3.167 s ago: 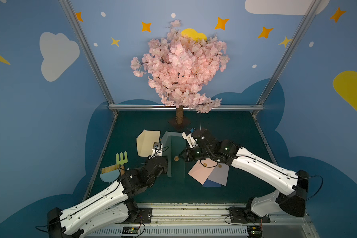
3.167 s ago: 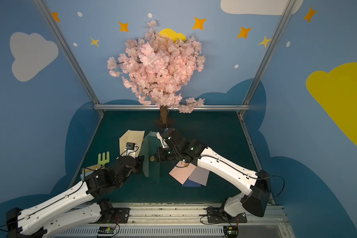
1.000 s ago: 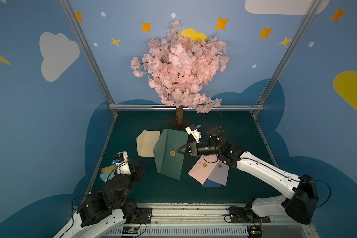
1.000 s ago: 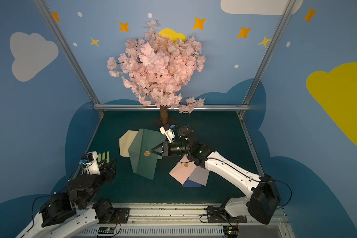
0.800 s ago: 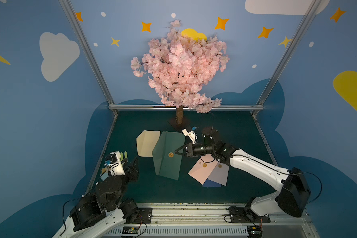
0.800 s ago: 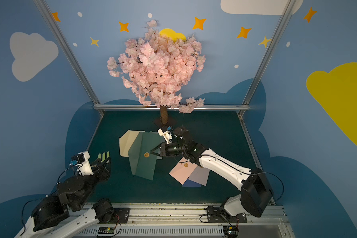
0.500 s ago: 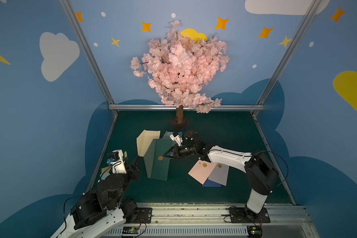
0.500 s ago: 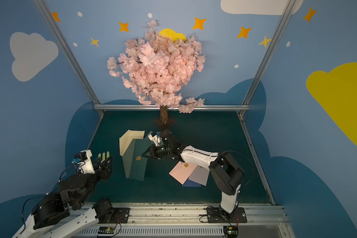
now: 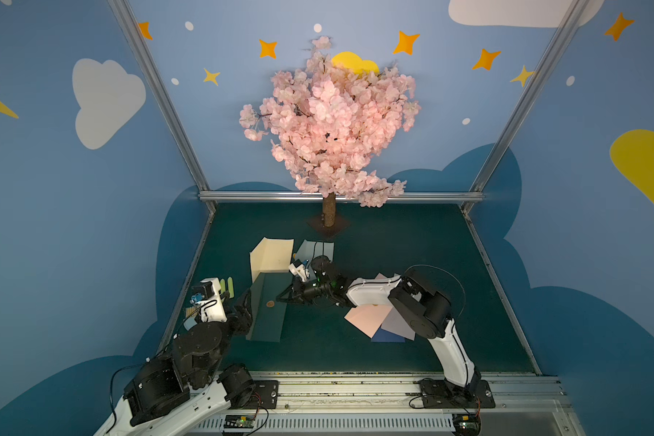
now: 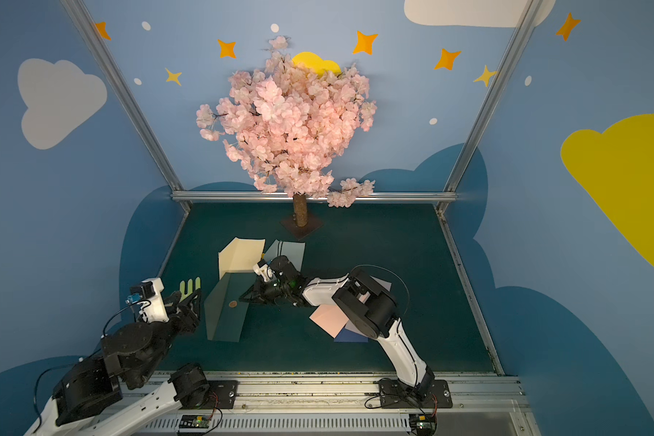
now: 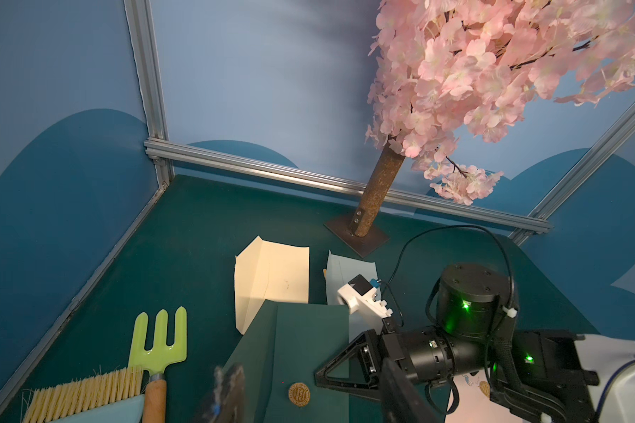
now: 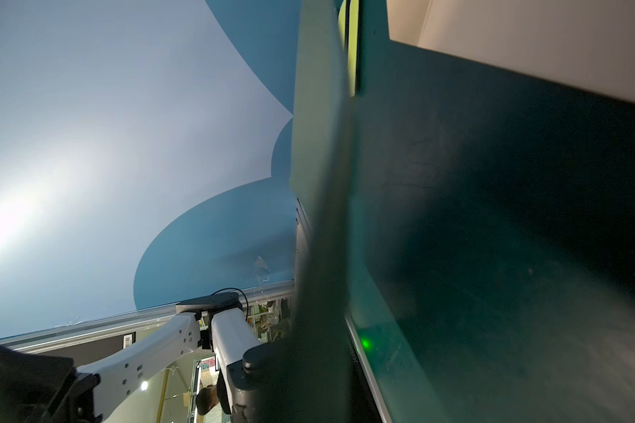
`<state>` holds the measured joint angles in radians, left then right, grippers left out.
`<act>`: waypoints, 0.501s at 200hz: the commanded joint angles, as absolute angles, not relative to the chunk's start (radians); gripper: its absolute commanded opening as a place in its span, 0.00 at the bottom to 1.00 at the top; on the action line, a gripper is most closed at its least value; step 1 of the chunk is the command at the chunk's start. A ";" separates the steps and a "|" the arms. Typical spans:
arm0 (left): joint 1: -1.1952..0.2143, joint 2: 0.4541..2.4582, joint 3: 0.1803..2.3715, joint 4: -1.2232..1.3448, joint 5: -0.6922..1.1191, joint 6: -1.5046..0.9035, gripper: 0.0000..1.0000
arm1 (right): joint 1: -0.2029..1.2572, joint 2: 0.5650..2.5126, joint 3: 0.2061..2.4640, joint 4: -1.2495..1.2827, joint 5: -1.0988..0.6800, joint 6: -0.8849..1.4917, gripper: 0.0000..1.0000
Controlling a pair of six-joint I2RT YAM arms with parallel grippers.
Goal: Open the envelope
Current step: Place the envelope at the center of the board.
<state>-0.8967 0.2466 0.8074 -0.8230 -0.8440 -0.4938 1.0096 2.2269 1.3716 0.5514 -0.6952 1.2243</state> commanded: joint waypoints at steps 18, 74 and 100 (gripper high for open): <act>-0.896 0.235 0.798 -0.842 -0.862 -0.495 0.60 | 1.048 2.289 1.434 0.607 -0.679 1.272 0.00; -0.896 0.211 0.785 -0.846 -0.860 -0.499 0.61 | 1.071 2.356 1.489 0.529 -0.665 1.250 0.00; -0.897 0.200 0.781 -0.851 -0.861 -0.503 0.61 | 1.072 2.365 1.489 0.521 -0.652 1.251 0.00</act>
<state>-0.8967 0.2169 0.7898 -0.8360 -0.8467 -0.4984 1.0691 2.3451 1.4681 0.5434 -0.6701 1.2594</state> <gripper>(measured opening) 0.607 0.048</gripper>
